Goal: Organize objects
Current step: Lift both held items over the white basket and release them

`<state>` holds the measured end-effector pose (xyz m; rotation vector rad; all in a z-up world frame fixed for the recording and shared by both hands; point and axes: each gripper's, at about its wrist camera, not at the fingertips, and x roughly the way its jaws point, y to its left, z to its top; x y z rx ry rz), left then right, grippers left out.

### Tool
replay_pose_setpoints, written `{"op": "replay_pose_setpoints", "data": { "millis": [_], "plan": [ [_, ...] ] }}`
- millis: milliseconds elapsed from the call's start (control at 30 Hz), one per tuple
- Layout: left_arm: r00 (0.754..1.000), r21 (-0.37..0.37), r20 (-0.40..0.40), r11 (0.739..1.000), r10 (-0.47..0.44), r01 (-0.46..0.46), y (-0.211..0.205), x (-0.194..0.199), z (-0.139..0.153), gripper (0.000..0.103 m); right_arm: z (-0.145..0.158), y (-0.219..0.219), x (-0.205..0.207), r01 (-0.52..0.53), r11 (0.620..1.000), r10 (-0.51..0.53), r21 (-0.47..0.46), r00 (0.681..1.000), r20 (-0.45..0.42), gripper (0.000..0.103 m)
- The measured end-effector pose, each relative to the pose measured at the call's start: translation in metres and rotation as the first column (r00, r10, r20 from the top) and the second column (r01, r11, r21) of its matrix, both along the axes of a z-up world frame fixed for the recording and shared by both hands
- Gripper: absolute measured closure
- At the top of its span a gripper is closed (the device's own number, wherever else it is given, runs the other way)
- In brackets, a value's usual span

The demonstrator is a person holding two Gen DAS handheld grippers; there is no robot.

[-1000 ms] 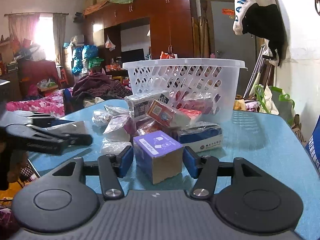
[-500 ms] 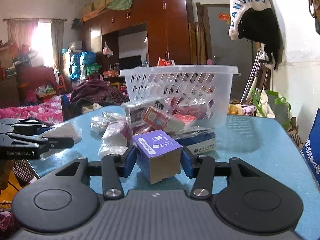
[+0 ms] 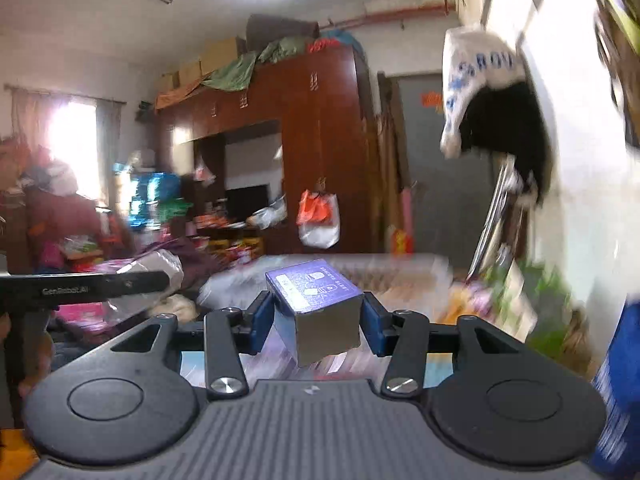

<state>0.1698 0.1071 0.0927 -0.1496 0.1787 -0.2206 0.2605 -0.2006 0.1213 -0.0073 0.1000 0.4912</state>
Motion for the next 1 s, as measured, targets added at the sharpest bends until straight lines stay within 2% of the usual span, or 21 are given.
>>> {"op": "replay_pose_setpoints", "data": {
  "millis": [67, 133, 200, 267, 300, 333, 367, 400, 433, 500, 600, 700, 767, 833, 900, 1000],
  "plan": [
    [0.998, -0.060, -0.062, 0.998, -0.002, -0.002, -0.001, 0.042, 0.014, 0.060, 0.019, 0.014, 0.031, 0.009, 0.999, -0.009, -0.043, 1.000, -0.001, 0.053],
    [0.991, -0.074, -0.131, 0.997, 0.011, -0.021, -0.006, 0.075, 0.020, 0.060, 0.028, 0.026, 0.059, 0.032, 0.997, -0.035, -0.077, 0.999, -0.035, 0.053],
    [0.985, -0.064, -0.170, 0.997, 0.024, -0.035, -0.012, 0.099, 0.021, 0.059, 0.028, 0.033, 0.079, 0.027, 0.995, -0.034, -0.092, 0.997, -0.076, 0.053],
    [0.982, -0.090, -0.188, 0.996, 0.003, -0.020, -0.016, 0.112, 0.018, 0.059, 0.024, 0.042, 0.087, 0.056, 0.990, -0.065, -0.130, 0.995, -0.070, 0.053],
    [0.983, -0.097, -0.183, 0.995, -0.008, -0.010, -0.018, 0.117, 0.017, 0.053, 0.022, 0.043, 0.086, 0.055, 0.989, -0.064, -0.137, 0.996, -0.062, 0.051],
    [0.984, -0.085, -0.176, 0.996, -0.009, -0.006, -0.022, 0.121, 0.015, 0.030, 0.020, 0.044, 0.085, 0.045, 0.989, -0.055, -0.141, 0.996, -0.067, 0.038],
    [0.984, -0.059, -0.179, 0.998, 0.010, -0.021, -0.025, 0.123, 0.013, 0.017, 0.018, 0.041, 0.081, 0.052, 0.990, -0.062, -0.132, 0.996, -0.067, 0.027],
    [0.982, -0.016, -0.185, 0.999, 0.048, -0.051, -0.030, 0.125, 0.011, 0.008, 0.016, 0.036, 0.074, 0.067, 0.991, -0.073, -0.114, 0.996, -0.050, 0.009],
    [0.981, 0.015, -0.179, 0.997, 0.078, -0.076, -0.032, 0.123, 0.009, 0.008, 0.012, 0.031, 0.065, 0.073, 0.993, -0.076, -0.093, 0.997, -0.033, 0.002],
    [0.984, 0.044, -0.151, 0.995, 0.097, -0.091, -0.031, 0.110, 0.004, 0.008, 0.004, 0.016, 0.047, 0.043, 0.998, -0.045, -0.050, 0.998, -0.043, 0.000],
    [0.990, -0.005, -0.132, 0.999, 0.048, -0.049, -0.016, 0.074, -0.005, 0.008, -0.022, -0.003, 0.021, 0.015, 0.998, -0.022, -0.063, 0.995, -0.099, 0.000],
    [0.986, -0.052, -0.165, 0.999, -0.021, 0.012, -0.001, 0.034, -0.028, 0.008, -0.055, -0.013, 0.006, -0.020, 0.997, 0.000, -0.081, 0.972, -0.237, 0.000],
    [0.980, -0.054, -0.195, 0.998, -0.024, 0.014, 0.003, 0.013, -0.046, 0.008, -0.070, -0.013, 0.003, -0.039, 0.996, 0.013, -0.076, 0.949, -0.315, 0.000],
    [0.976, -0.085, -0.217, 0.996, -0.004, -0.015, 0.009, -0.008, -0.063, 0.008, -0.081, -0.010, -0.003, -0.055, 0.993, 0.017, -0.108, 0.944, -0.329, 0.000],
    [0.978, -0.103, -0.207, 0.995, -0.032, 0.011, 0.012, -0.026, -0.076, 0.008, -0.085, -0.005, -0.002, -0.052, 0.989, 0.003, -0.137, 0.940, -0.340, 0.000],
    [0.965, -0.046, -0.253, 0.997, -0.069, 0.060, 0.000, -0.028, -0.087, 0.008, -0.088, -0.002, 0.013, -0.059, 0.988, -0.003, -0.143, 0.915, -0.404, 0.000]
  ]
}}
